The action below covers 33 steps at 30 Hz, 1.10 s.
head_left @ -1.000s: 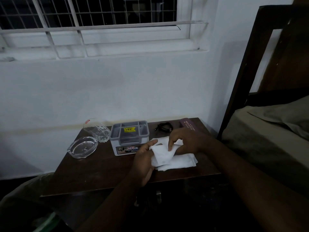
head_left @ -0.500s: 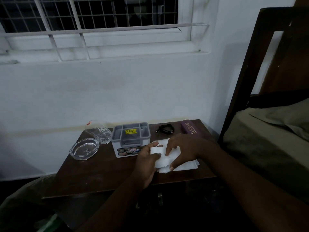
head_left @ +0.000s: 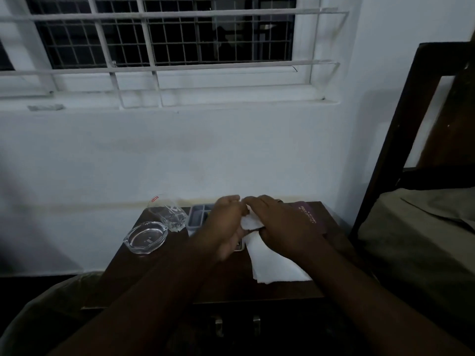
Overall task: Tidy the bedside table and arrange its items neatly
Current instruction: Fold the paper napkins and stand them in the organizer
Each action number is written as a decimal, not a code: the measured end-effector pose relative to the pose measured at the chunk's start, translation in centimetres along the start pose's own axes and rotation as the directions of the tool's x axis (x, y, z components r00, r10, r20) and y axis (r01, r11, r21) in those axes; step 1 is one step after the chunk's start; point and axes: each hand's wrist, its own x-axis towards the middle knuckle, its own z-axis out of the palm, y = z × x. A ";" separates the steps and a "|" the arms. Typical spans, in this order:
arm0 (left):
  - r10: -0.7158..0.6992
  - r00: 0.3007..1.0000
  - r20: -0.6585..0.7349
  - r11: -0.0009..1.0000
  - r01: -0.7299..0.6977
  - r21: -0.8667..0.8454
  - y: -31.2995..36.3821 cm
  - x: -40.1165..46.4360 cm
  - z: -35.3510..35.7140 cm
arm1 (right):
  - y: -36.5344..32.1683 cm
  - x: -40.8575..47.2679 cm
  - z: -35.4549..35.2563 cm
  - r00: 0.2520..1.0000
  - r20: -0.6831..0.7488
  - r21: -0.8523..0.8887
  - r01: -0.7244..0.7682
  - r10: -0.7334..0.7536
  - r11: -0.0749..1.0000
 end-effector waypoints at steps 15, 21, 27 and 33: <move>0.465 0.878 0.111 0.434 -0.335 0.836 1.8 1.4 -10.6 | 0.6 5.6 2.7 0.736 0.003 0.774 -0.430 0.677 0.465; 0.325 0.925 0.198 0.247 -0.286 0.926 0.5 1.4 -11.6 | 0.4 7.3 3.7 0.748 0.125 0.848 -0.422 0.652 0.322; 0.312 0.926 0.213 0.232 -0.291 0.928 0.7 1.1 -11.5 | 0.1 8.7 4.0 0.737 0.393 0.912 -0.238 0.549 -0.333; 0.311 0.920 0.236 0.190 -0.304 0.933 0.2 1.3 -11.7 | 2.2 6.9 5.9 0.629 0.194 0.888 -0.438 0.753 0.137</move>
